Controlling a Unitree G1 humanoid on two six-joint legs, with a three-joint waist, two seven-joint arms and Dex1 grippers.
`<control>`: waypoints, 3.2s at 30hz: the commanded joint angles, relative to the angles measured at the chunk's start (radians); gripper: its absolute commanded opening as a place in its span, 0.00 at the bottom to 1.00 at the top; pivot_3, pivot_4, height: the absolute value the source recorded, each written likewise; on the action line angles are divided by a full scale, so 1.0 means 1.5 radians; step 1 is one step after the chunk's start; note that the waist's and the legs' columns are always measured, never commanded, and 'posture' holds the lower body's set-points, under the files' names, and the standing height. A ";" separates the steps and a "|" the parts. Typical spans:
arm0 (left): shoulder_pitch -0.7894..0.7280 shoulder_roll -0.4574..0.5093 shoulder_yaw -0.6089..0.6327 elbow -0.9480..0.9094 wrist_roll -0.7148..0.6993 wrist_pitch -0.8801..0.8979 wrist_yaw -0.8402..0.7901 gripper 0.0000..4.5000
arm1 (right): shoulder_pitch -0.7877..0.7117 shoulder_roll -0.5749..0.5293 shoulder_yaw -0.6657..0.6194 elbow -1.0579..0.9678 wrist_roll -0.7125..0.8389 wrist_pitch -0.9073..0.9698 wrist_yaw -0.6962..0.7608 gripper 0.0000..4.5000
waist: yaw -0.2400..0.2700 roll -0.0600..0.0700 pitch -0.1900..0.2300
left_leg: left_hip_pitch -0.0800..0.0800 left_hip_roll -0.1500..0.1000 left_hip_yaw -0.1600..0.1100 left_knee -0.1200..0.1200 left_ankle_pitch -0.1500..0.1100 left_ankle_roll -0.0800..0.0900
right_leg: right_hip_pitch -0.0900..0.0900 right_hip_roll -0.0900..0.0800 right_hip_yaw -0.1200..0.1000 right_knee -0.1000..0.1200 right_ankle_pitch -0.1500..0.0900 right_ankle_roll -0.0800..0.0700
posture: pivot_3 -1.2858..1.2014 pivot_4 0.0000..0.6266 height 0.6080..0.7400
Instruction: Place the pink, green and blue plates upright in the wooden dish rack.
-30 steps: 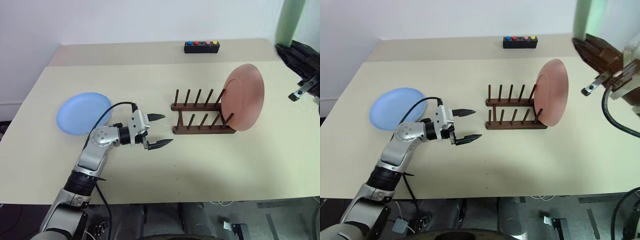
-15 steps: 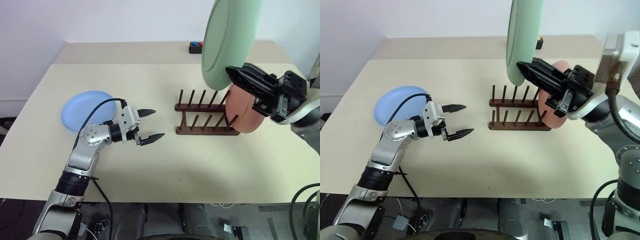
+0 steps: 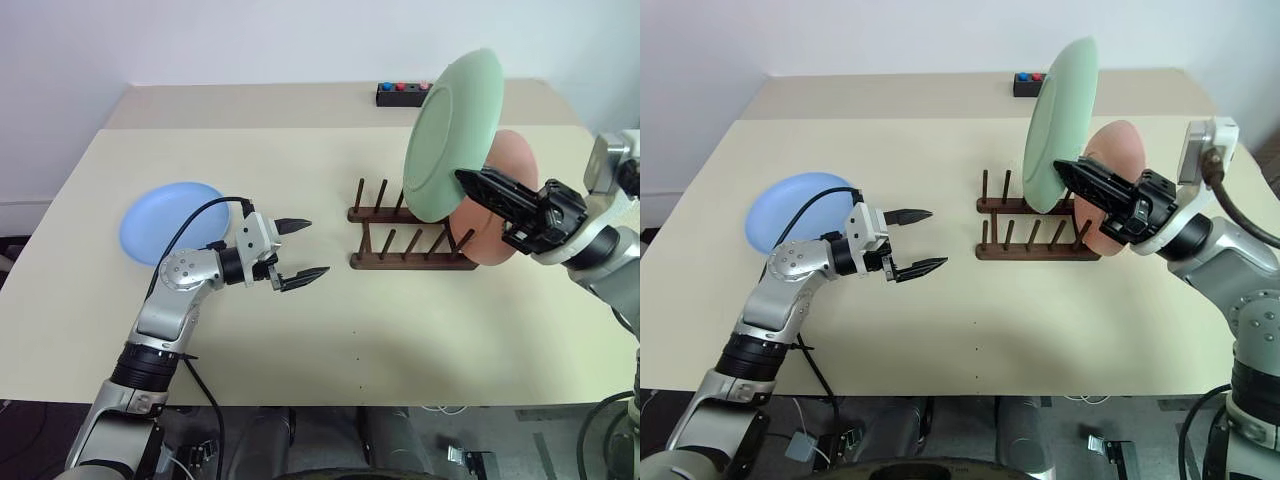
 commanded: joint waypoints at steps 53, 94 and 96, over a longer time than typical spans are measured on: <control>-0.006 -0.003 -0.005 -0.011 0.009 -0.009 -0.004 1.00 | 0.026 0.011 -0.035 0.068 -0.070 0.002 0.064 0.51 | 0.000 0.000 0.000 | 0.000 0.000 0.000 0.000 0.000 0.000 | 0.000 0.000 0.000 0.000 0.000 0.000 | 0.52 0.24 1.00; -0.136 0.170 0.160 0.115 0.056 0.100 0.141 1.00 | -0.022 -0.138 0.123 -0.146 -0.487 -0.203 0.126 0.99 | -0.003 -0.001 0.001 | -0.003 0.000 0.000 -0.001 0.000 0.000 | -0.003 0.000 0.000 0.000 0.000 0.000 | 0.52 0.24 1.00; -0.154 0.201 0.156 0.136 0.082 0.146 0.167 1.00 | -0.013 -0.131 0.154 -0.151 -0.527 -0.231 0.133 0.99 | -0.003 -0.001 0.001 | -0.005 0.000 0.000 -0.001 0.000 0.000 | -0.005 0.000 0.000 0.000 0.000 0.000 | 0.52 0.24 1.00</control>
